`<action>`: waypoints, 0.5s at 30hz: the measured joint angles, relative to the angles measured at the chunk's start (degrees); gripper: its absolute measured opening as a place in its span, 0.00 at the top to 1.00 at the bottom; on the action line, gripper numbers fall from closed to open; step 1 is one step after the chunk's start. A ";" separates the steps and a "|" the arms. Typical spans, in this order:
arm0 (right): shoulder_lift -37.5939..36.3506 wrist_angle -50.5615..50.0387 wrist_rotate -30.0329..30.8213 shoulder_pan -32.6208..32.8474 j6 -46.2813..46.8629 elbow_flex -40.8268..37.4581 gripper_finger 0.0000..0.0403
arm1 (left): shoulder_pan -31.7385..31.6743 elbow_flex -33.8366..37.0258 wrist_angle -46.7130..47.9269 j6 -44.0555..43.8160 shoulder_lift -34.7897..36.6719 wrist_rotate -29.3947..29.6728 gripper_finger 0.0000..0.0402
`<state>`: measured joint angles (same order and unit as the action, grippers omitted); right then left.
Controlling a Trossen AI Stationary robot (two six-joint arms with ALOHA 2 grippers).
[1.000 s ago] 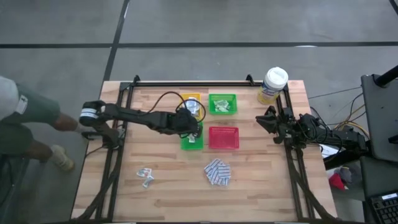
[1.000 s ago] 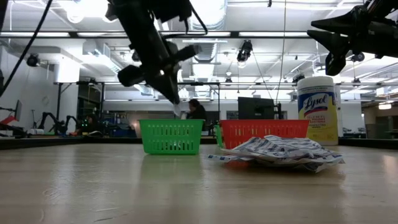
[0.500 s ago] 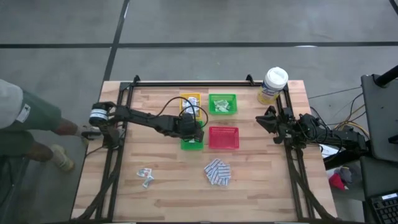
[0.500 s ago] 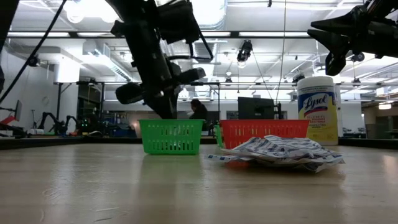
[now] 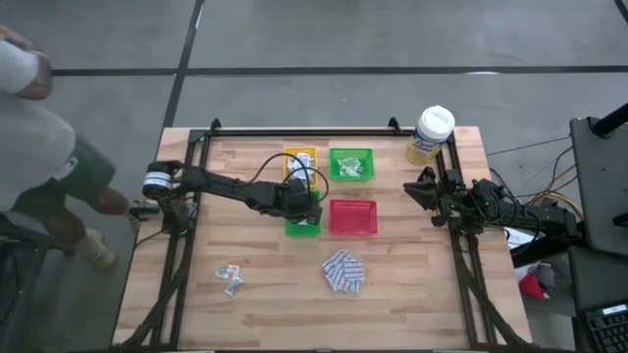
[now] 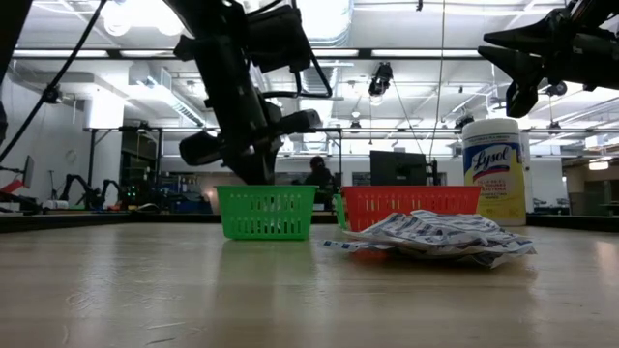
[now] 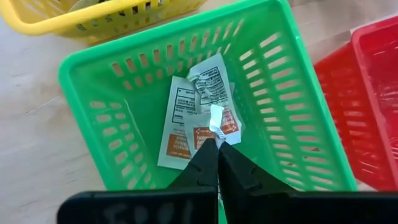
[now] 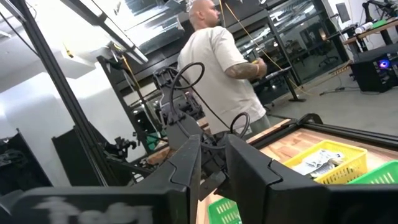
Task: Pick & Place First Aid Supplies
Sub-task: Put the orange ointment pack into the bottom green bin
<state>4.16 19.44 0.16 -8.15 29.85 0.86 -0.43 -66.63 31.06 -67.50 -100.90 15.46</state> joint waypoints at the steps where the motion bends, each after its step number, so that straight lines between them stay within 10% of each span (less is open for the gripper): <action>1: 0.00 0.00 0.00 0.00 0.00 -0.02 0.82 | 0.00 0.00 0.01 -0.07 -0.08 0.00 1.00; 15: 0.00 0.02 0.00 -0.02 0.17 -0.02 0.80 | -0.38 -0.01 1.05 1.88 1.33 -0.32 0.73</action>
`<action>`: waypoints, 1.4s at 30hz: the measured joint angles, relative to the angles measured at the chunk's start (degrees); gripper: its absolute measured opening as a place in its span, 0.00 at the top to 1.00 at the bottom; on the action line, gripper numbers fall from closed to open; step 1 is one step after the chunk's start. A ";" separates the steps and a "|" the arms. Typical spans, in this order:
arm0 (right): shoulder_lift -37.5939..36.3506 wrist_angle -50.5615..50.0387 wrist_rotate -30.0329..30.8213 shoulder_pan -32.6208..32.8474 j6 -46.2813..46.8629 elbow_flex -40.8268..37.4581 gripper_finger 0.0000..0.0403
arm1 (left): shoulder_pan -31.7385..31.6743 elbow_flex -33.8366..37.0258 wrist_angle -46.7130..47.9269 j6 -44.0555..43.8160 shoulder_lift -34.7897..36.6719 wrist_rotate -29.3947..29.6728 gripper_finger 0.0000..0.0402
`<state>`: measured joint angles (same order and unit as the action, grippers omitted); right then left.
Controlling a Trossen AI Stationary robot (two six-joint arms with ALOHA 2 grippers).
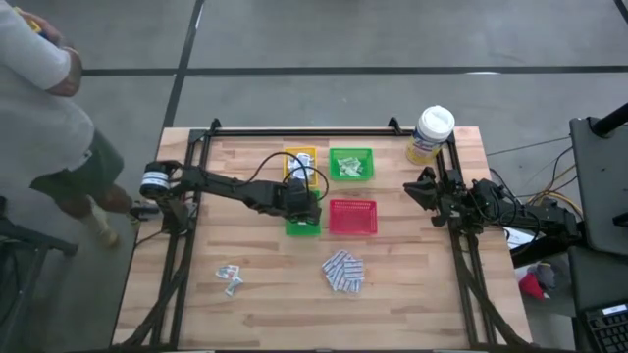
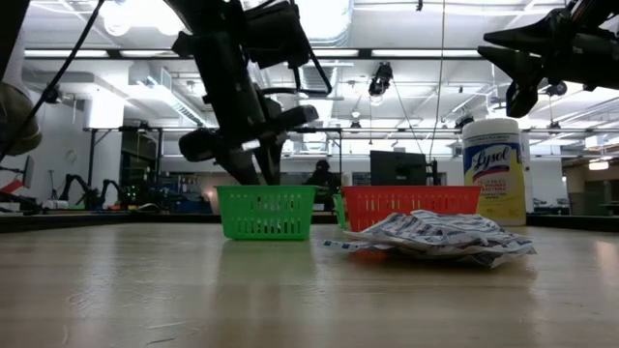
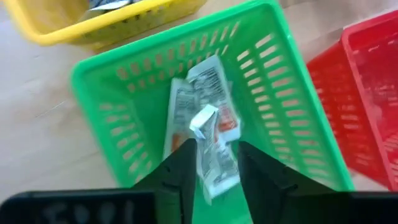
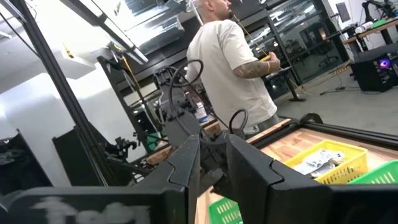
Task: Pick & Place First Aid Supplies
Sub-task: Put the orange ointment pack into the bottom green bin
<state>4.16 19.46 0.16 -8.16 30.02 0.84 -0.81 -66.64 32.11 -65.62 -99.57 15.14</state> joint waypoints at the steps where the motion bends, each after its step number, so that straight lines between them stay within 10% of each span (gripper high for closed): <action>1: 0.00 0.00 -0.01 0.02 0.01 0.00 0.80 | -0.15 -0.16 1.07 0.02 0.53 -0.54 0.71; 23: 0.00 0.00 -0.04 0.02 -0.11 0.02 0.80 | 7.56 -0.60 9.66 -0.61 29.43 -7.93 0.65; 31: 0.01 0.00 -0.04 0.02 -0.20 0.00 0.79 | 15.83 -0.60 22.04 -21.69 31.16 -15.07 0.65; 42: 0.00 0.00 -0.04 0.00 -0.20 0.00 0.83 | 25.04 -0.58 32.05 -28.79 27.44 -18.88 0.65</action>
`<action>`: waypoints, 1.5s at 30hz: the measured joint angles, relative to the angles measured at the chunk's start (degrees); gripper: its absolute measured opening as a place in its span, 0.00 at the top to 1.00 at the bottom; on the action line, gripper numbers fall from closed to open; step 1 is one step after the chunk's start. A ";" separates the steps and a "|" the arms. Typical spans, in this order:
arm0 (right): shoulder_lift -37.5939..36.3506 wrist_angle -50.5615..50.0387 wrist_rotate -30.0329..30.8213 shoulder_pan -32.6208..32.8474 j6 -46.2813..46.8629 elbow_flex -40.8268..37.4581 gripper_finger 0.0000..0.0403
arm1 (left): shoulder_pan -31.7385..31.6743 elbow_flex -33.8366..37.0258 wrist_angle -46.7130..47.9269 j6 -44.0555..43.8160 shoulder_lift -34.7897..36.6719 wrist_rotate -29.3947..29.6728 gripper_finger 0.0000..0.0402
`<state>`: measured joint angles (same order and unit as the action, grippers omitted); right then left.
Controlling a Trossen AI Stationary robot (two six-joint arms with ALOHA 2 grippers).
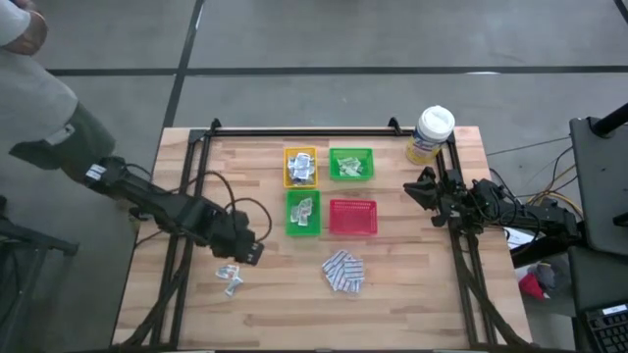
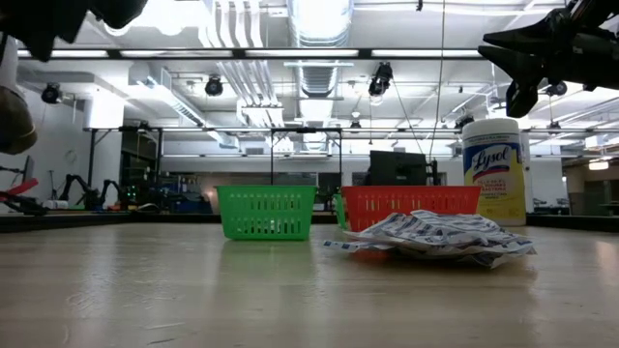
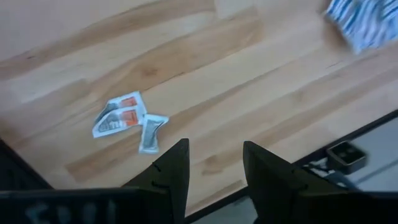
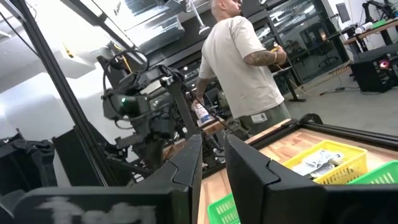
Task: Pick & Place First Aid Supplies
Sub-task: Put the orange ointment pack into the bottom green bin
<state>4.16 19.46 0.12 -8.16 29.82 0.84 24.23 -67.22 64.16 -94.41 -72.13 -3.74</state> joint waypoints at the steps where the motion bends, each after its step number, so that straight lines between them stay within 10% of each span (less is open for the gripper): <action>1: 0.00 0.00 0.01 0.02 0.00 0.00 0.83 | 0.53 0.02 -0.03 0.04 -0.57 -0.01 0.65; 23: 0.00 0.00 0.02 0.01 0.16 0.01 0.82 | 7.34 0.97 -1.64 2.21 -24.14 -15.12 0.65; 45: 0.00 0.00 0.02 0.00 0.22 0.00 0.81 | 7.89 2.25 -6.50 2.32 -27.97 -11.22 0.65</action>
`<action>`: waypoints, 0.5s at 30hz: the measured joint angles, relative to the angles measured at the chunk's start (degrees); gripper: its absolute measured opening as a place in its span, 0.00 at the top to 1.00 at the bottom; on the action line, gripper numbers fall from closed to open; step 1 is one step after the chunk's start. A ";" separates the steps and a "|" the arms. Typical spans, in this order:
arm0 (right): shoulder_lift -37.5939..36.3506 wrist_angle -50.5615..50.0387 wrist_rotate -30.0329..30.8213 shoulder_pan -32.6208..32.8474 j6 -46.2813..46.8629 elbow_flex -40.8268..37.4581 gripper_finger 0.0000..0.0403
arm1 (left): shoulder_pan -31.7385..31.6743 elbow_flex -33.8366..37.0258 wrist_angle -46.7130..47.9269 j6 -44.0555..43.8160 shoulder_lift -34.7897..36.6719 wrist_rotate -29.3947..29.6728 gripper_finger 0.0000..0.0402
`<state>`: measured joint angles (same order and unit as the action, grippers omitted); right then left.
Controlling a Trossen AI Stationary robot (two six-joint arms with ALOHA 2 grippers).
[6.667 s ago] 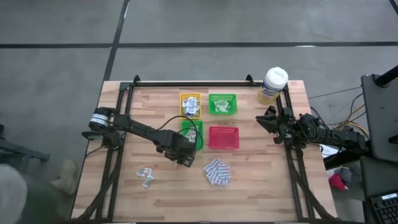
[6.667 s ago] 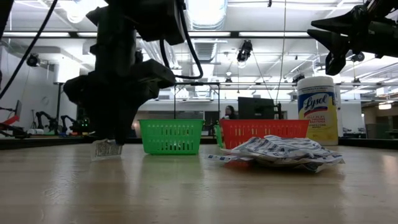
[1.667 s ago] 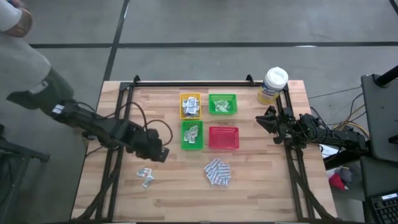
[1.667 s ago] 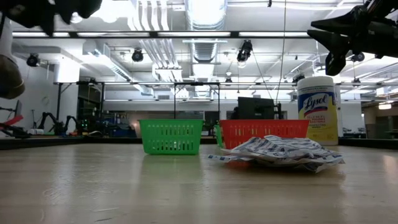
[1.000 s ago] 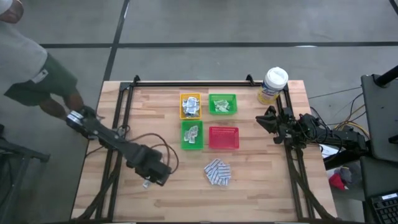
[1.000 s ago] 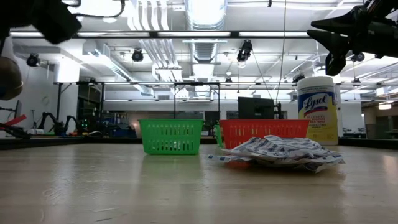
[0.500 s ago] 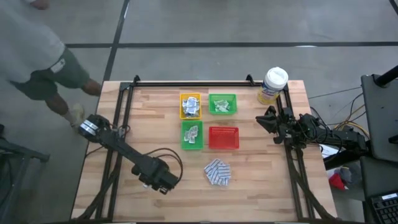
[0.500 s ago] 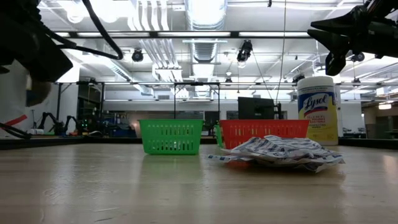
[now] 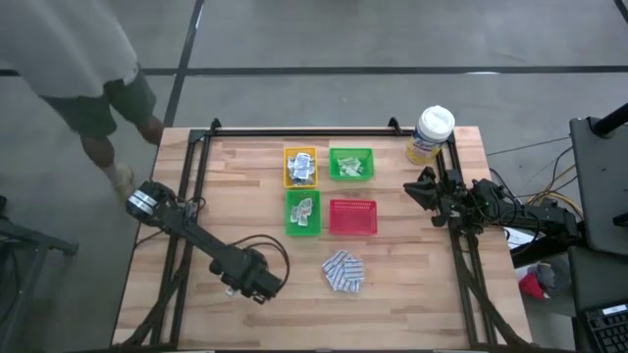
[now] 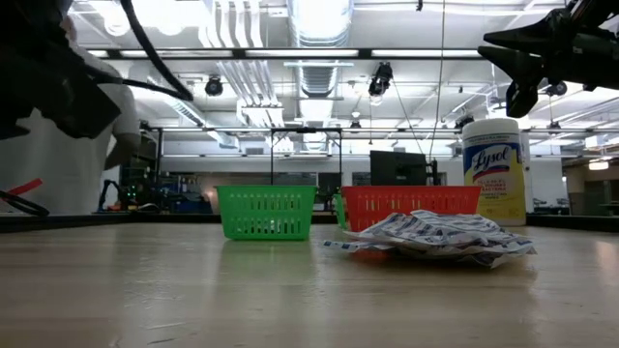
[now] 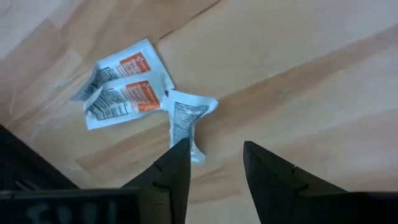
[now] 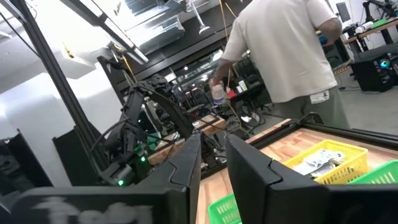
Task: Pick & Place First Aid Supplies
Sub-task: Put the orange ointment pack into the bottom green bin
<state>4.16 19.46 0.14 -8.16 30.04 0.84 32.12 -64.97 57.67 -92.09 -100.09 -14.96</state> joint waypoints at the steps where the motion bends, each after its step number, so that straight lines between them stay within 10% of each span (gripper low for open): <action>1: 0.00 0.00 0.00 0.02 0.00 0.02 0.82 | 0.02 0.41 -0.41 0.00 0.00 -0.02 0.65; 15: 0.01 0.02 0.00 0.02 -0.02 0.00 0.80 | 0.09 5.80 -6.82 -0.07 0.00 -0.57 0.65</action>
<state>4.17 19.49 0.14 -8.14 30.02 0.84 32.21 -59.17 50.85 -92.16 -100.09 -15.54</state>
